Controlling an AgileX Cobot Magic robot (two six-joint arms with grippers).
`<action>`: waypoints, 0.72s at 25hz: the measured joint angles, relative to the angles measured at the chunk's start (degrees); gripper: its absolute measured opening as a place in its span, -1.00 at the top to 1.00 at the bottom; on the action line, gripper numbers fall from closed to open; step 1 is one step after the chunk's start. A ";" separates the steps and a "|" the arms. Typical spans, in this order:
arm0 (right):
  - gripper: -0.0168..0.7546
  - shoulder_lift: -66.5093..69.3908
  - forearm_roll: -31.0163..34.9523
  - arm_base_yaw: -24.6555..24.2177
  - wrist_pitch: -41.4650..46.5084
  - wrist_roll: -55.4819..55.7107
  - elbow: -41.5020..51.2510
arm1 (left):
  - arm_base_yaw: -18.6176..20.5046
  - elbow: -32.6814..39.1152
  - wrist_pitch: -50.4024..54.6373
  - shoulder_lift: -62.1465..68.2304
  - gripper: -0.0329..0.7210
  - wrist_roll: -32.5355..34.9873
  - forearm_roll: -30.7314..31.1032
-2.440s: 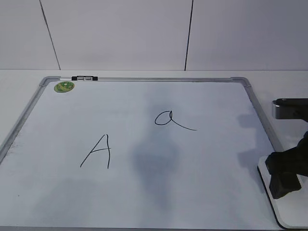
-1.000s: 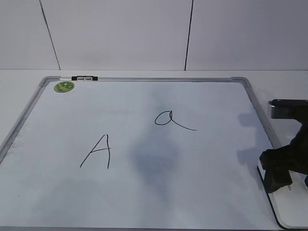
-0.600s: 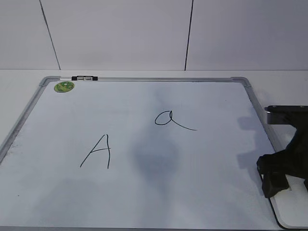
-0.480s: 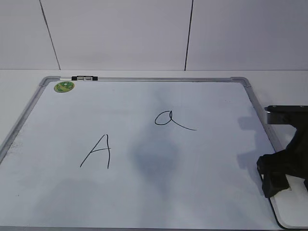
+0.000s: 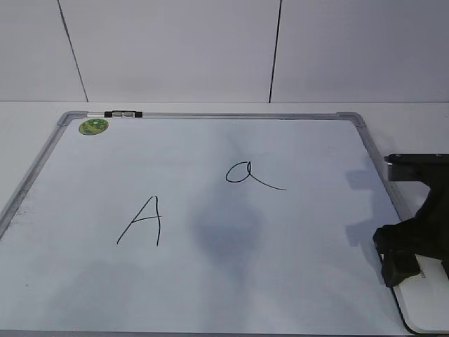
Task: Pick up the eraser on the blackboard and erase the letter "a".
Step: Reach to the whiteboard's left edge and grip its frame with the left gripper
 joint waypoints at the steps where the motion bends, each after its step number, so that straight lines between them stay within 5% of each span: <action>1: -0.74 0.28 0.00 0.00 -0.10 0.00 0.00 | 0.00 0.00 0.00 0.00 0.29 0.00 0.00; 18: -0.55 0.63 -0.12 0.00 -0.44 0.00 0.00 | 0.00 0.00 0.00 0.00 0.29 0.00 0.00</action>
